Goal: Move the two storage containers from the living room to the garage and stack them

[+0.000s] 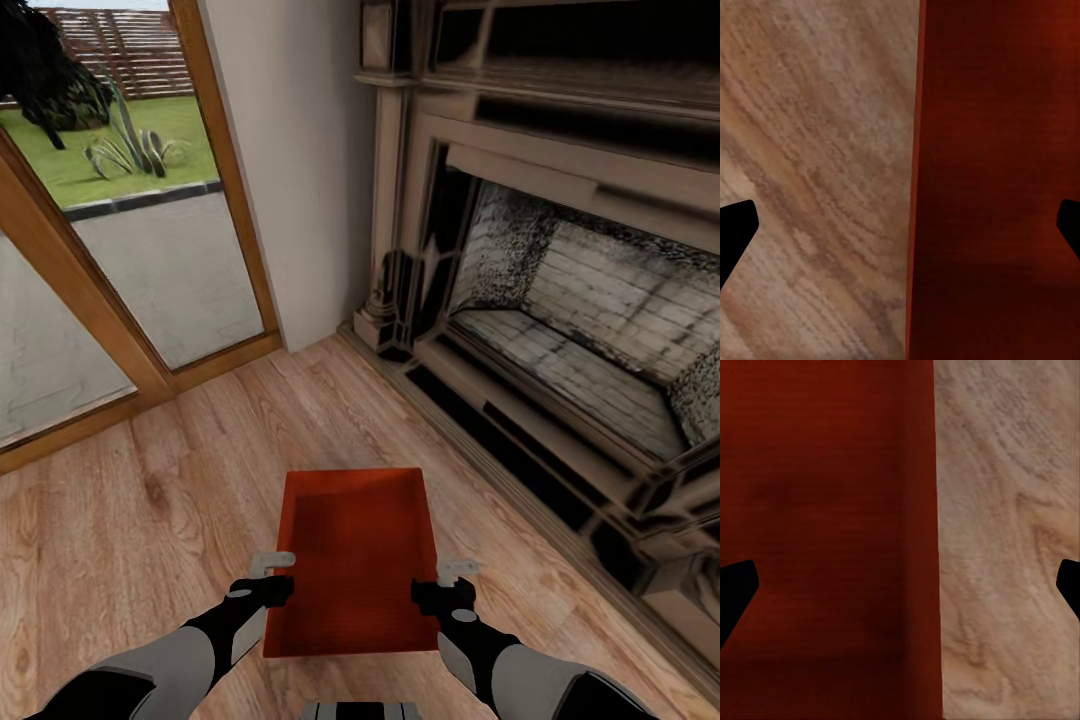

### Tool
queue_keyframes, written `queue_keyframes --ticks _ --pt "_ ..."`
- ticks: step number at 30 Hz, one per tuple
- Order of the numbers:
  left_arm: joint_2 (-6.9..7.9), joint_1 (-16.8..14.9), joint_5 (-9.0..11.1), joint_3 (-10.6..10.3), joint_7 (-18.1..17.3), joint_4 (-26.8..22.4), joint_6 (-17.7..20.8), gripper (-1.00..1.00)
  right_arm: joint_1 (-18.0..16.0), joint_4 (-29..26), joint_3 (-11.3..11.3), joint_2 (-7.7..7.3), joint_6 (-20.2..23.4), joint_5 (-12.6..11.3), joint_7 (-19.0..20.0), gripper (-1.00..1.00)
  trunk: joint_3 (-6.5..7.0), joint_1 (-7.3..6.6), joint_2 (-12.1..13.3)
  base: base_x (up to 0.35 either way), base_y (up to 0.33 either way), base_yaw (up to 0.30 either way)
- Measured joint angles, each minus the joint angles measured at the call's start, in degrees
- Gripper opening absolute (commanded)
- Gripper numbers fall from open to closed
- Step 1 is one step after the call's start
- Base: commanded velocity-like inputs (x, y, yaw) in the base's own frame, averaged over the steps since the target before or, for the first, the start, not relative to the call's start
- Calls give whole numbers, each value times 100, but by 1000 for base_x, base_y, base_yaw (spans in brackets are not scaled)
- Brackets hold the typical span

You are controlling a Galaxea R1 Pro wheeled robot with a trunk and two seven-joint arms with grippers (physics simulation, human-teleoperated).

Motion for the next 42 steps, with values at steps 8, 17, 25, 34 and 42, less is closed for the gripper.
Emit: queue_keyframes --ticks 8,17,25,34,42 --pt "6 0 0 0 0 -4 0 100 0 63 -1 -7 -30 8 -13 100 0 0 0 0 0 0" --pt "1 1 4 -2 0 -8 0 100 -1 88 -25 -19 -23 -30 -129 100 0 0 0 0 0 56" --pt "0 0 9 -1 0 -7 0 100 0 93 -36 -24 -20 -29 -141 100 0 0 0 0 0 23" --pt "0 0 9 -4 0 -7 0 100 0 95 -31 -25 -24 -27 -158 100 0 0 0 0 0 0" --pt "0 0 17 -1 0 2 0 100 0 88 -18 -250 -37 -16 -143 100 0 0 0 0 0 0"
